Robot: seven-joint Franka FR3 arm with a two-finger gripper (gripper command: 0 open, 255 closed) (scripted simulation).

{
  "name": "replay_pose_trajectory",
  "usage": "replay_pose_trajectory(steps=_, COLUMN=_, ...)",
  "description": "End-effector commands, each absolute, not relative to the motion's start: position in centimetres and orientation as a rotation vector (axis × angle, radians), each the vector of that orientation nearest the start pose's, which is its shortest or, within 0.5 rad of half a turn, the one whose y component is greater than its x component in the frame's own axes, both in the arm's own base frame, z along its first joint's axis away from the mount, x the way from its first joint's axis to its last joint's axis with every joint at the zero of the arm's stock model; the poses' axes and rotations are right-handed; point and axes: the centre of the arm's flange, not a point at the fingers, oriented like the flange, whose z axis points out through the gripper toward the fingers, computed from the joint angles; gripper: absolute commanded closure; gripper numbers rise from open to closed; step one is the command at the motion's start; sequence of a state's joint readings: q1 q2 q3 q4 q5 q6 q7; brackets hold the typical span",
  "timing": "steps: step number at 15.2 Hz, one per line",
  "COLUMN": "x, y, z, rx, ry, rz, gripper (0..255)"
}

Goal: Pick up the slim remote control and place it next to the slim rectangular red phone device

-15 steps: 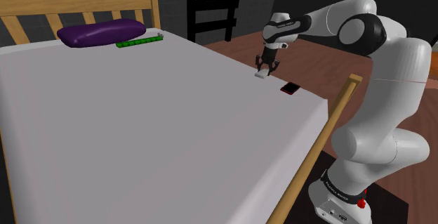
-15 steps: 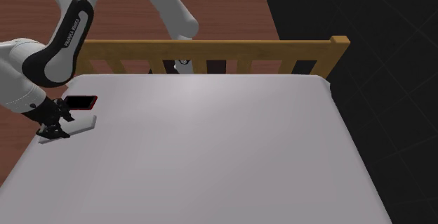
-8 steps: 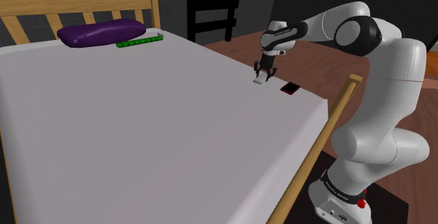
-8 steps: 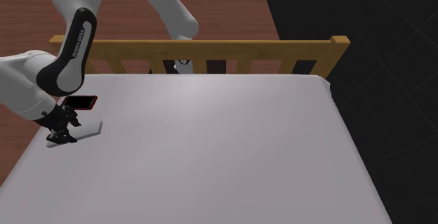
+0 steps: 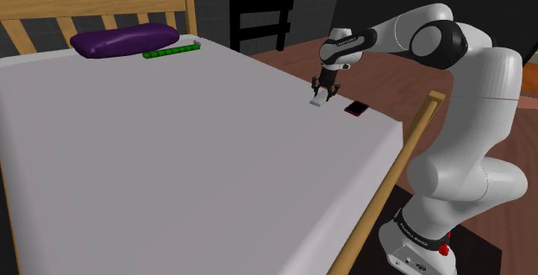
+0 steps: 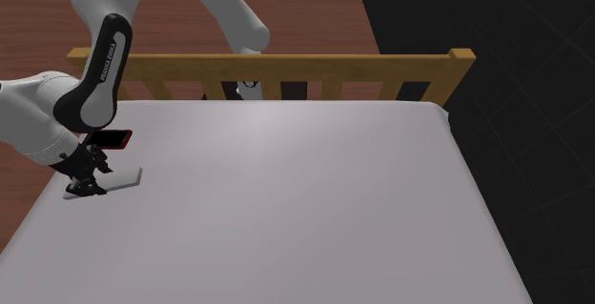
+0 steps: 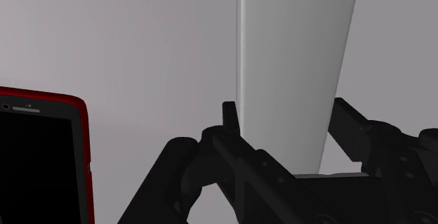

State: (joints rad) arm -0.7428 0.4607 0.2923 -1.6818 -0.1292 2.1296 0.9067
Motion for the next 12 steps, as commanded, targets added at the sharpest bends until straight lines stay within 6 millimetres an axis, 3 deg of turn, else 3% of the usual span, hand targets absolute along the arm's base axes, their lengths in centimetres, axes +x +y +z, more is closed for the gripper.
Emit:
replay_pose_trajectory(steps=1, x=59.0, y=-31.5, z=34.4, rx=-2.467, ry=1.913, rz=-0.006, gripper=255)
replay_pose_trajectory(steps=2, x=59.0, y=-31.5, z=34.4, rx=-2.467, ry=1.913, rz=-0.006, gripper=0)
replay_pose_trajectory(steps=7, x=59.0, y=-31.5, z=34.4, rx=-2.467, ry=1.913, rz=-0.006, gripper=0)
replay_pose_trajectory(steps=11, x=58.9, y=-31.6, z=39.4, rx=-2.467, ry=1.913, rz=-0.006, gripper=0)
replay_pose_trajectory(steps=12, x=58.9, y=-31.6, z=39.4, rx=-2.467, ry=1.913, rz=-0.006, gripper=0)
